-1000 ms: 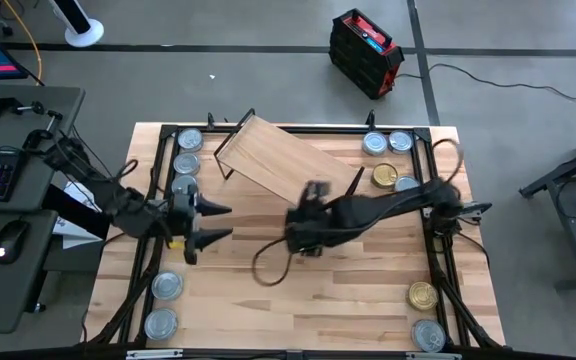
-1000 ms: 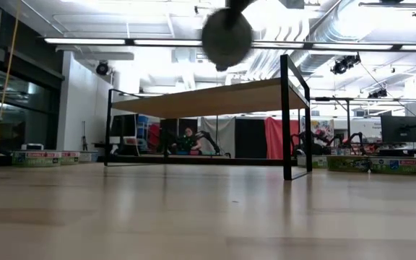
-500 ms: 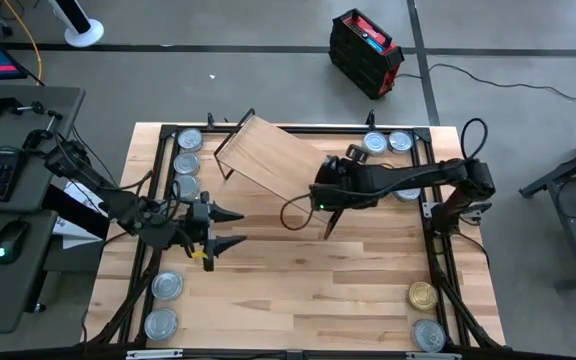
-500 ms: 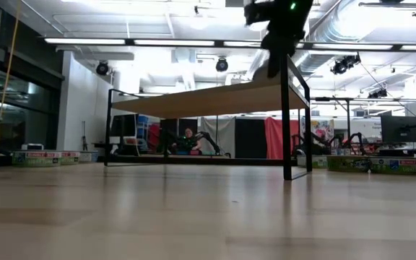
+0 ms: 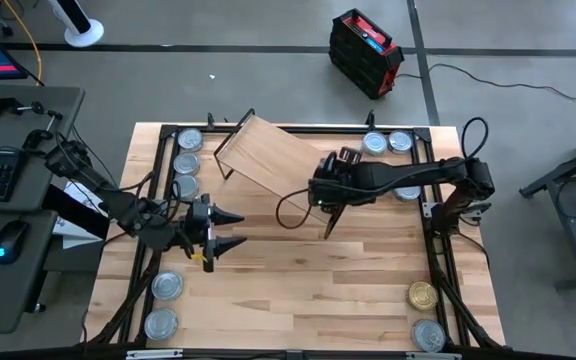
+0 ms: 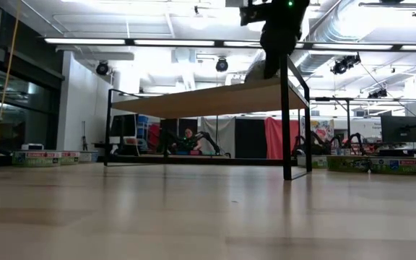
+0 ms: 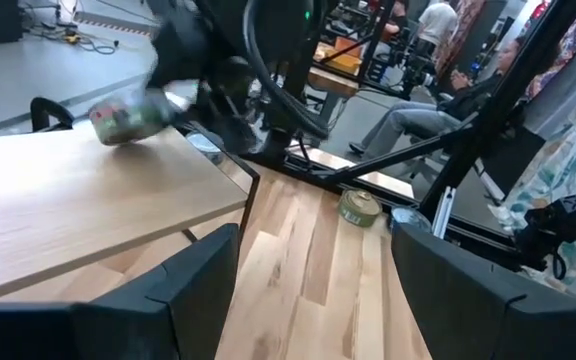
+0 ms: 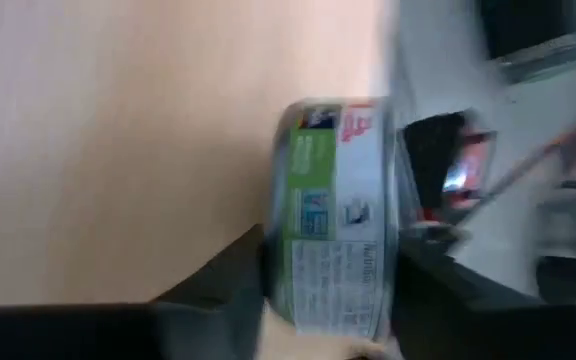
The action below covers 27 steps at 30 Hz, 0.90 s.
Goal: Stack canned seafood by type on shelf
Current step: Put the white-green tuna can on the shelf, then stack the white-green tuna can on top of the other white-green tuna can on the shelf
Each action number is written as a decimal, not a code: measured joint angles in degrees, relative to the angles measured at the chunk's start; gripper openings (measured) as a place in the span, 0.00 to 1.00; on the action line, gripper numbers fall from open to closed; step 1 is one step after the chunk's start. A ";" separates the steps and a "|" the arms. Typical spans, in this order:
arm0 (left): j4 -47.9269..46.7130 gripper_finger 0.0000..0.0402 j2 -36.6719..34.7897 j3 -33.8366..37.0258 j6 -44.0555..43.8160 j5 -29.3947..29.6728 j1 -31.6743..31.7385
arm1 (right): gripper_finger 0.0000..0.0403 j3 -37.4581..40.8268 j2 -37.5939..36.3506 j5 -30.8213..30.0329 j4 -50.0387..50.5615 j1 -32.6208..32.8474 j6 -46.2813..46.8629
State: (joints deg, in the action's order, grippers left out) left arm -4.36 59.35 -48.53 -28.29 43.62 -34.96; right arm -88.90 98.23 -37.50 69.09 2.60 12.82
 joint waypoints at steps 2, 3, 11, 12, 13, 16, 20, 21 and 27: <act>0.00 0.64 0.00 0.00 -0.02 0.01 0.16 | 0.53 0.11 0.22 2.03 0.48 0.18 0.00; 0.00 0.64 0.00 0.00 -0.02 0.01 0.25 | 0.56 0.11 0.19 2.98 0.57 0.18 0.00; 0.02 0.64 -0.14 0.00 1.40 0.02 0.40 | 0.61 -2.87 0.00 5.69 3.19 0.70 0.47; 0.03 0.64 -0.43 0.01 1.41 0.02 0.40 | 0.61 -4.36 0.00 5.98 4.15 0.87 0.86; 0.06 0.64 -0.91 0.02 1.45 0.02 0.40 | 0.61 -6.13 -0.04 6.05 5.14 1.00 1.25; 0.59 0.64 -2.77 0.02 2.06 0.04 0.40 | 0.62 -12.16 -0.63 6.05 7.17 1.76 2.82; 0.34 0.64 -4.64 0.02 1.79 0.02 0.40 | 0.62 -17.69 -2.85 8.26 6.00 4.31 8.31; -0.05 0.64 -4.91 0.02 1.31 -0.10 0.27 | 0.62 -18.11 -3.49 9.42 5.30 5.41 9.99; -0.47 0.64 -5.01 0.02 -0.33 -3.63 -1.18 | 0.55 -12.30 -5.87 15.24 -2.44 17.28 21.53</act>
State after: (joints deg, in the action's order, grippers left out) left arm -4.83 54.35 -48.51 -28.62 39.99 -36.14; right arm -101.20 92.36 -22.26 66.65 19.89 34.35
